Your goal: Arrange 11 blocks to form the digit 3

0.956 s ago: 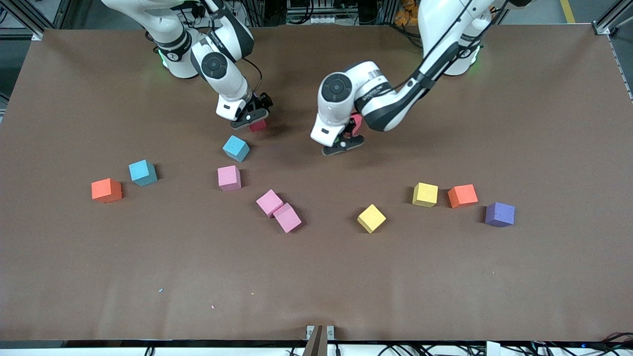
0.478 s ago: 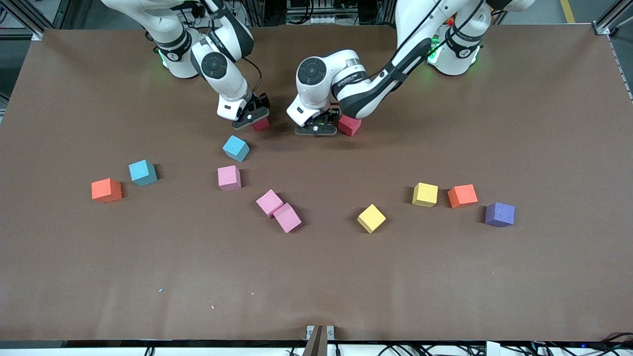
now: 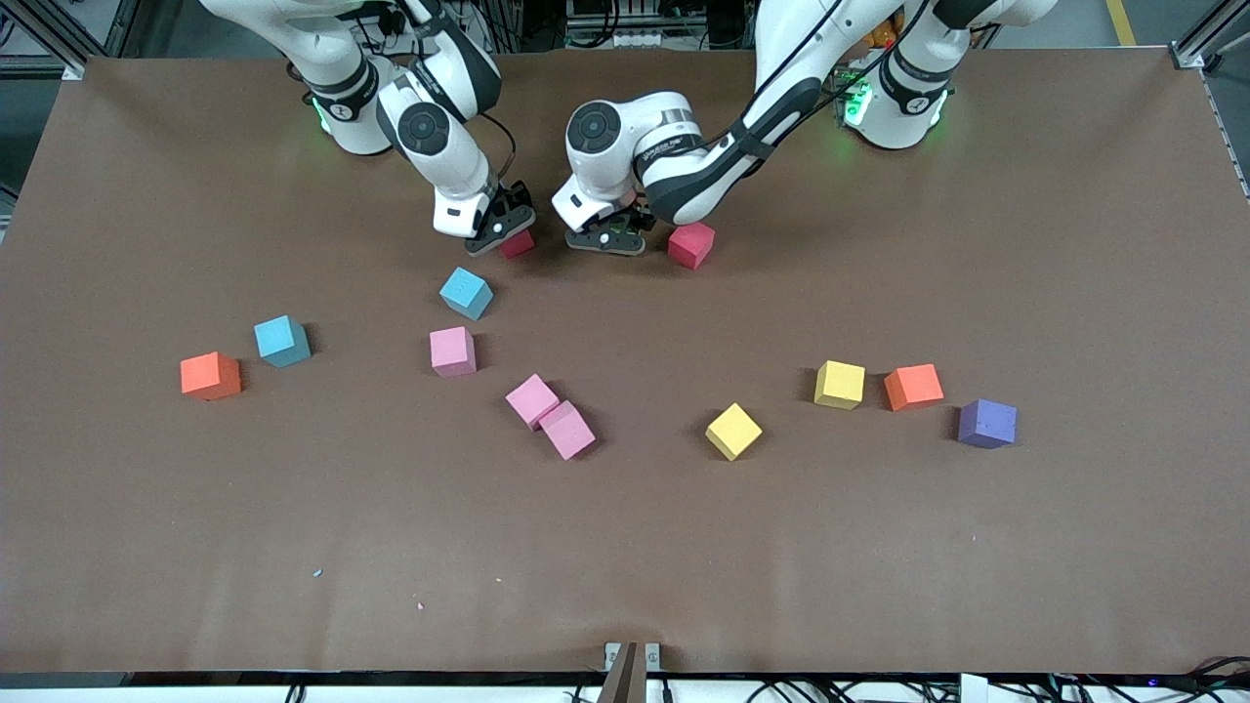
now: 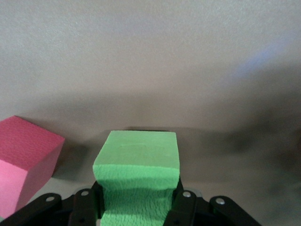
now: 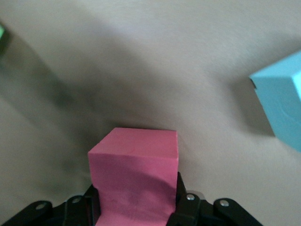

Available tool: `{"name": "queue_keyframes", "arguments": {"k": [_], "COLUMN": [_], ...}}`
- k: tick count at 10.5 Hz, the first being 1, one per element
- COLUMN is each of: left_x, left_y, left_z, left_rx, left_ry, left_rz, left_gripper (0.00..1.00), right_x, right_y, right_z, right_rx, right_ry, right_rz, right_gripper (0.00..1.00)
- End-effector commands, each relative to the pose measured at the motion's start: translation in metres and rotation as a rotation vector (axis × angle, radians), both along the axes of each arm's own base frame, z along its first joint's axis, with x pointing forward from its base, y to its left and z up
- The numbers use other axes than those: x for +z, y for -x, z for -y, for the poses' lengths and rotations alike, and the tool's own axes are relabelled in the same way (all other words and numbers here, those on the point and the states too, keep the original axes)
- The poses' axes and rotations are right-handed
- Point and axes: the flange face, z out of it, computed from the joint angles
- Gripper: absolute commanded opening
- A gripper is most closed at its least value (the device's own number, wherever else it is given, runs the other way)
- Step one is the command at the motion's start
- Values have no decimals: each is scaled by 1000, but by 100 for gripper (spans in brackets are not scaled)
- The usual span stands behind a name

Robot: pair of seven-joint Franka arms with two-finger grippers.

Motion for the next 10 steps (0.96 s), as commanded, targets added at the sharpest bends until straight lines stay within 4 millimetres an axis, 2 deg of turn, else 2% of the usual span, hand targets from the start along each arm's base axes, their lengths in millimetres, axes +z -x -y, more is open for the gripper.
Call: {"name": "queue_keyframes", "arguments": {"k": [1,5,6,7,8,10], "left_x": [-7,-7,-7,-7,-7,-5], "left_y": [-4,-15,-15,-15,-16,-18], "left_z": [3,3,3,3,2,1], "left_rx": [34,185,185,187,184,198], "left_ry": [-21,-14,-13,-14,-14,-13], "left_rz": [4,18,17,17,19,16], "left_gripper": [24,24,34,50,99,100], "right_x": [-2,7,8,9,9,9], "right_y": [-5,-9,-9,-10,-9,-9], "right_z": [2,-9,-10,-11,-13,-13], "right_rx": [89,321,370,383,402,420], "right_ry": [-29,-74,-83,-84,-87,-90], "right_rz": [8,66,74,78,81,83], "right_gripper": [0,0,0,0,0,0]}}
